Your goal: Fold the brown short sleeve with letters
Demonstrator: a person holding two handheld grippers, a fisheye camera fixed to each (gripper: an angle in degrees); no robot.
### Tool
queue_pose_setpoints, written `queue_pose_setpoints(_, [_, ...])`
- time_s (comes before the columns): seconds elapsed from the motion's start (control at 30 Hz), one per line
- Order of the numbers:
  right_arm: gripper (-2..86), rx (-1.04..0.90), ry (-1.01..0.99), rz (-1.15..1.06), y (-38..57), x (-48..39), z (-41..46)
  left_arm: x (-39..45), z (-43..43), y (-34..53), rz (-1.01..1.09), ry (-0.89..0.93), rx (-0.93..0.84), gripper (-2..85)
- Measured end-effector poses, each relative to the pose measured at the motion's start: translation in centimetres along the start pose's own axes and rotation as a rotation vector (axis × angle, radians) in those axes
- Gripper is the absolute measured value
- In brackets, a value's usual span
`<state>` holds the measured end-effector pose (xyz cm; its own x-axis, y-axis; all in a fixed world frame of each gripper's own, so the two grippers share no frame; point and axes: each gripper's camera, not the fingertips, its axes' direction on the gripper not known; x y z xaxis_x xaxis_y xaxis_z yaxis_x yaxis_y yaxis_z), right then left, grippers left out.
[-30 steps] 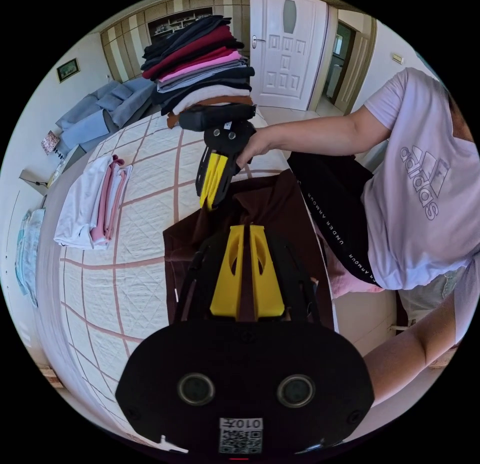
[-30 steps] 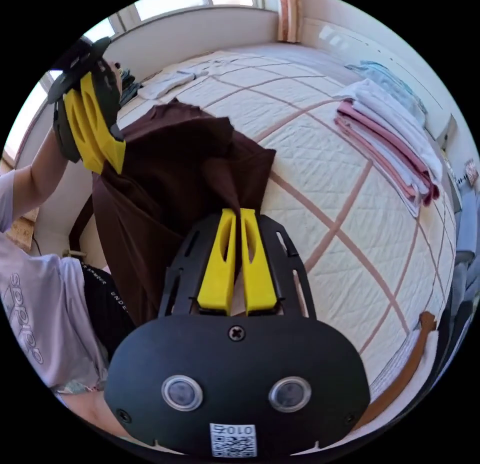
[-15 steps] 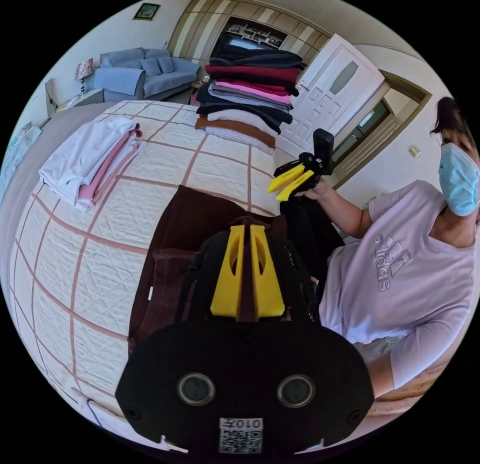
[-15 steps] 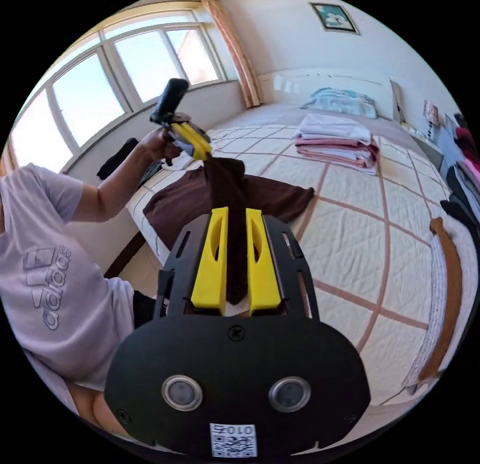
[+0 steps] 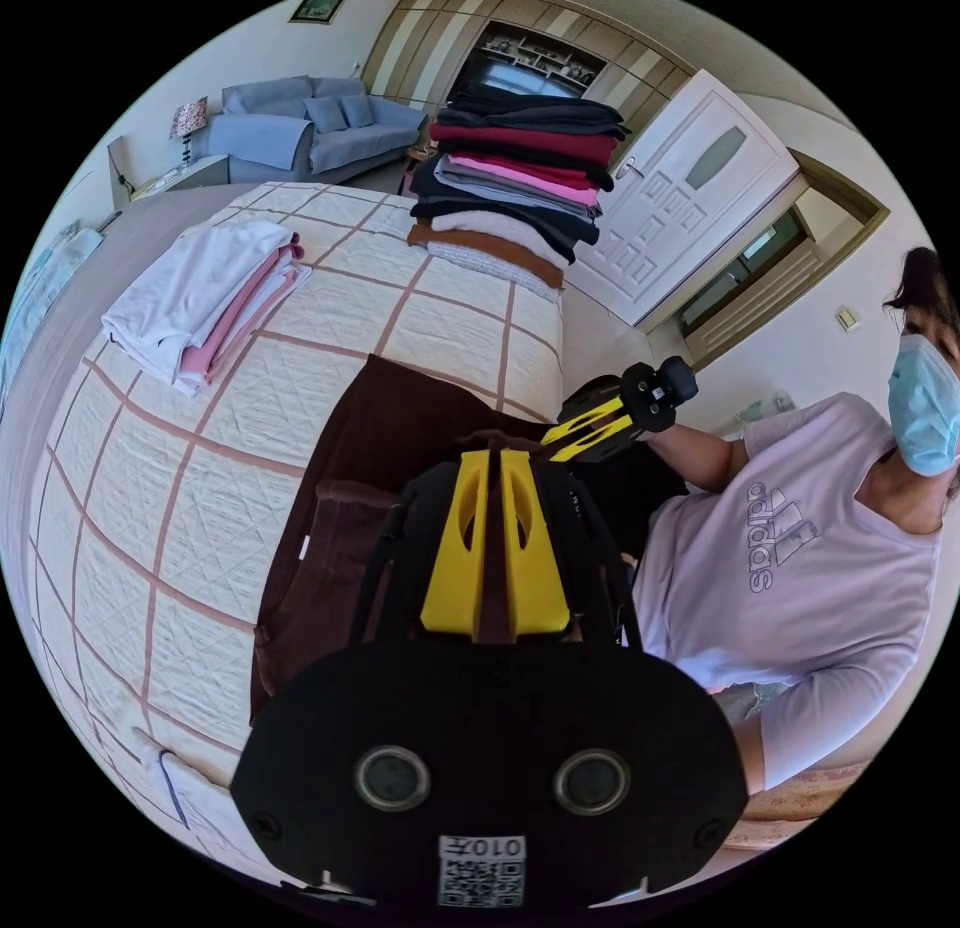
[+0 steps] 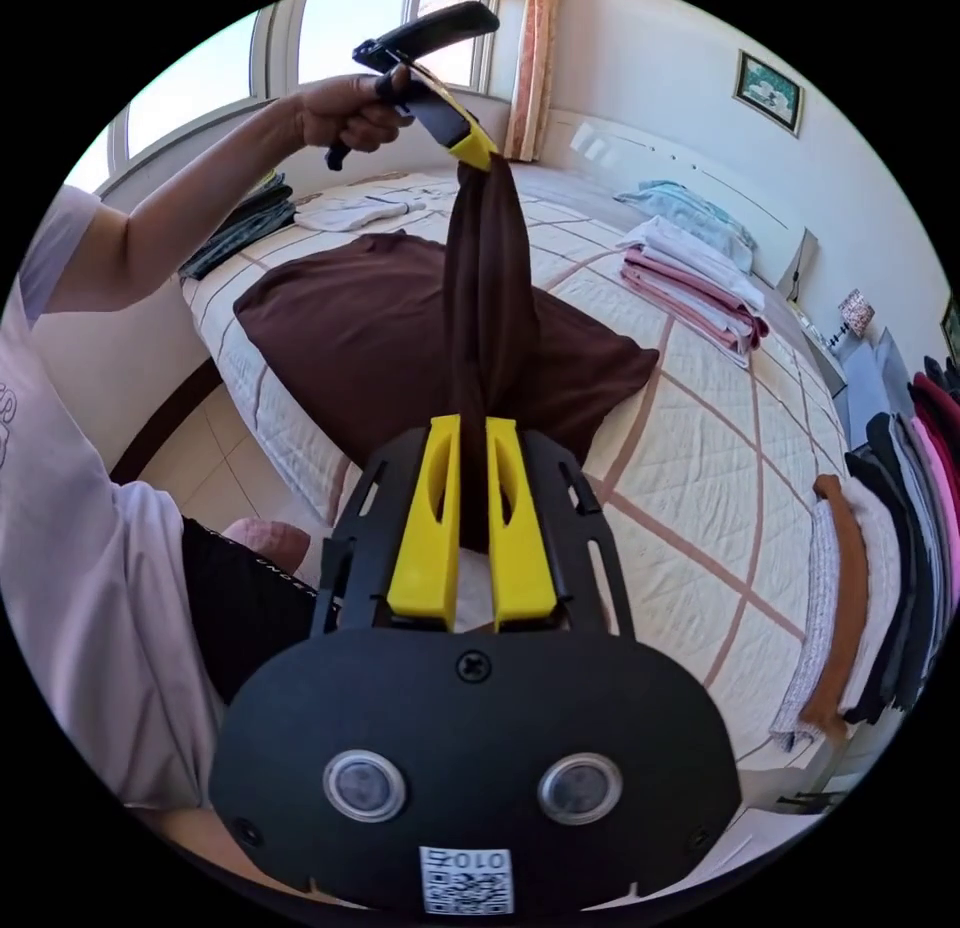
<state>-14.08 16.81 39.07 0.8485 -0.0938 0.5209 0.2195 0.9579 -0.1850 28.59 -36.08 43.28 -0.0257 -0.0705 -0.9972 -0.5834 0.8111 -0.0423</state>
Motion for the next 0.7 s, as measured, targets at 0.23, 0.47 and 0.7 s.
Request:
queue_pose_setpoints(0.23, [2.9,0.203,0.12,-0.047,3.0,-3.9,-3.5,-0.3,-2.8,1.5,-0.064,0.018,0.092,0.1])
queue_pose_setpoints(0.47, [3.8,0.343,0.045,-0.117,5.3,-5.1,-4.8,5.5,-6.1,2.0,0.074,-0.057,0.138,0.1])
queue_pose_setpoints(0.7, [4.2,0.173,0.009,0.089,5.0,0.3,-0.3,1.4,-0.8,-5.0,0.018,-0.036,-0.02,0.1])
